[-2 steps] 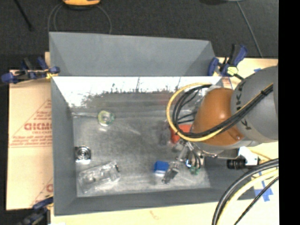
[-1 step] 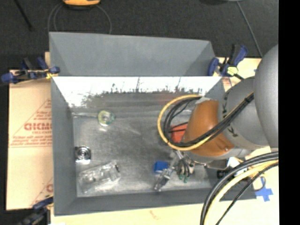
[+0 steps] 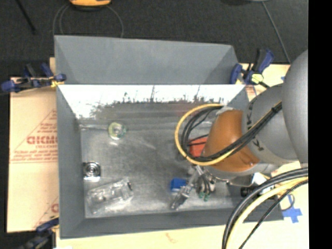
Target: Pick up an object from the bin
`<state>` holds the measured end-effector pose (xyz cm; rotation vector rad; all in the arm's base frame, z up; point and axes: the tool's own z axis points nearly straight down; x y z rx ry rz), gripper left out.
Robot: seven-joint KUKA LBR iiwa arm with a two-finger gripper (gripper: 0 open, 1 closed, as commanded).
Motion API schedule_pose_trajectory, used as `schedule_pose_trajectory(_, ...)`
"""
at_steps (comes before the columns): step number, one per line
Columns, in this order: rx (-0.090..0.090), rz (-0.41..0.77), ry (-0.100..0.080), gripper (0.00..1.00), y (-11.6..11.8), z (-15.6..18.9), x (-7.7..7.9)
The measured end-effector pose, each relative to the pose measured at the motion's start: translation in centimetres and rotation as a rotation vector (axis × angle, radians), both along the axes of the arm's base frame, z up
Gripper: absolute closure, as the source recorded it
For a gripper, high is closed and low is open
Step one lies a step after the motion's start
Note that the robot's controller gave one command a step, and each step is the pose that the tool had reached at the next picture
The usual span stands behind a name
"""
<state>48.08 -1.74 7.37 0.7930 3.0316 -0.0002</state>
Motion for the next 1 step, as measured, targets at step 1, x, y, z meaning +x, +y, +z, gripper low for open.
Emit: schedule_pose_trajectory(1,0.0,0.002,-0.008,1.0,-0.02,0.29,0.26)
